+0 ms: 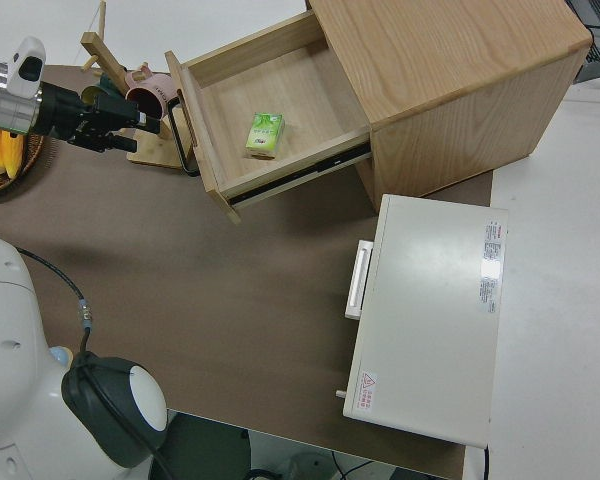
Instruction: Slide drawer open with right arm
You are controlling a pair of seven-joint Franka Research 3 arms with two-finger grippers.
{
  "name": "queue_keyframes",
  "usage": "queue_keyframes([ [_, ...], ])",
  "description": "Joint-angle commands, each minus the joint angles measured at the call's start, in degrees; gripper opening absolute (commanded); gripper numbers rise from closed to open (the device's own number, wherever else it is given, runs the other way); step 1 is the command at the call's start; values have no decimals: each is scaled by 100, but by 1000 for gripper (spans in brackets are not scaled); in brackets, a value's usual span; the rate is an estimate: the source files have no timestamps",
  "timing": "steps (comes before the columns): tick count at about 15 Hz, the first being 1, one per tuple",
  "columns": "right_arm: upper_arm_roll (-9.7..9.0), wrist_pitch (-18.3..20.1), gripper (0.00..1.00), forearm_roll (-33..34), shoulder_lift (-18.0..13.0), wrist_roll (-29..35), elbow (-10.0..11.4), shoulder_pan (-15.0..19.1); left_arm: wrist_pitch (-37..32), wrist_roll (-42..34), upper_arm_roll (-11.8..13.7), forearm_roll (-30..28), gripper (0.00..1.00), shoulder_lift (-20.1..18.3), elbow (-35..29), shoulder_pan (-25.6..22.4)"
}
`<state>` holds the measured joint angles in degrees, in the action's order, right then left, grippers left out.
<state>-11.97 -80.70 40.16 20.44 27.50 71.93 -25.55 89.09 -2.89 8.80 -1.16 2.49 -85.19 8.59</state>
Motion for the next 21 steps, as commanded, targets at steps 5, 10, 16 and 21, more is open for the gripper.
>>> queue_keyframes([
  [5,28,-482,983,-1957,-637,-667,50,1130,3,-45,96,63,998,76,117,99],
  [10,116,-473,983,-2995,-909,-1246,102,1859,3,-45,96,72,995,76,117,99],
  [16,642,-525,985,-3680,-1427,-1731,716,2160,3,-45,96,72,995,76,117,99],
  [21,854,-693,985,-4104,-1823,-2029,1376,2186,3,-45,96,72,995,76,117,99],
])
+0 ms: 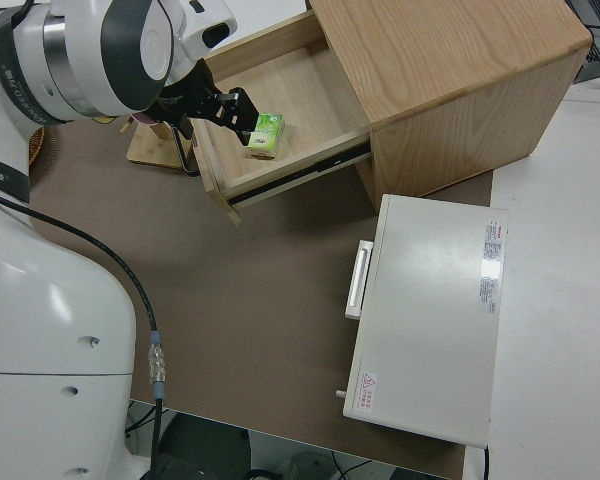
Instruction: Slide drawer open with right arm
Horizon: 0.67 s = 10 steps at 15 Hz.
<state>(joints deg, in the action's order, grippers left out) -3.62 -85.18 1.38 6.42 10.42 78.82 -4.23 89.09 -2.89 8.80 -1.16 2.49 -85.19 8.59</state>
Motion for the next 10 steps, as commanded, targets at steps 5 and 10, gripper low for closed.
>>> queue_keyframes([
  [5,291,-193,985,-252,-440,-874,767,36,3,-44,96,71,995,76,117,99],
  [10,336,-175,985,-173,-361,-866,662,54,3,-44,96,72,998,76,117,99],
])
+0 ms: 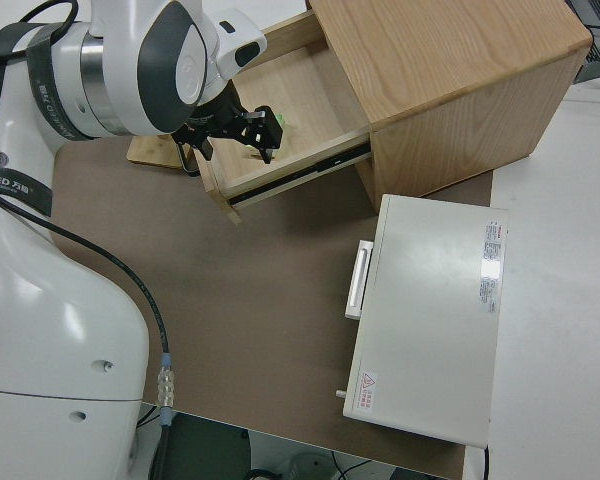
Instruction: Slide drawer open with right arm
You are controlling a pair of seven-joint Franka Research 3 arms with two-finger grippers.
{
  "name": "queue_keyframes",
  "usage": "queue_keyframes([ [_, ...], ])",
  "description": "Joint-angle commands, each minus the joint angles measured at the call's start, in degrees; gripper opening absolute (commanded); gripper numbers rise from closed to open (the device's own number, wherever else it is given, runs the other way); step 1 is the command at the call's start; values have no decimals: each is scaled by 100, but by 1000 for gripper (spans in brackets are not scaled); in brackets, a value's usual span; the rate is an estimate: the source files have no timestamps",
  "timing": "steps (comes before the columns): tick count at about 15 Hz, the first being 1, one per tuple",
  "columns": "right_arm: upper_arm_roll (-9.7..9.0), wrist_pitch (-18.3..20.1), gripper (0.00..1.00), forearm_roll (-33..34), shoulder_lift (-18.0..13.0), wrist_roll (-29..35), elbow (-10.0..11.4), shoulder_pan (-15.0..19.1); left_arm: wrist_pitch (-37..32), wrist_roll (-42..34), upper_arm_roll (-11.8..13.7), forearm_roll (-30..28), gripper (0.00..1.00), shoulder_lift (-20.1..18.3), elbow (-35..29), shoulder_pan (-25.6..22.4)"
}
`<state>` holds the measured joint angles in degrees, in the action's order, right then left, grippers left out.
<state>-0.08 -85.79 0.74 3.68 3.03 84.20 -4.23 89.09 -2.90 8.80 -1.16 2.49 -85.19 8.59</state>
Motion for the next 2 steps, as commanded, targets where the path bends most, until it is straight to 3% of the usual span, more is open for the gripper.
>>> queue_keyframes([
  [1,-18,-104,985,-170,-61,-127,54,80,3,-44,96,72,998,76,117,99],
  [2,-18,-78,985,-179,-43,-127,27,80,3,-44,96,72,995,76,117,99],
])
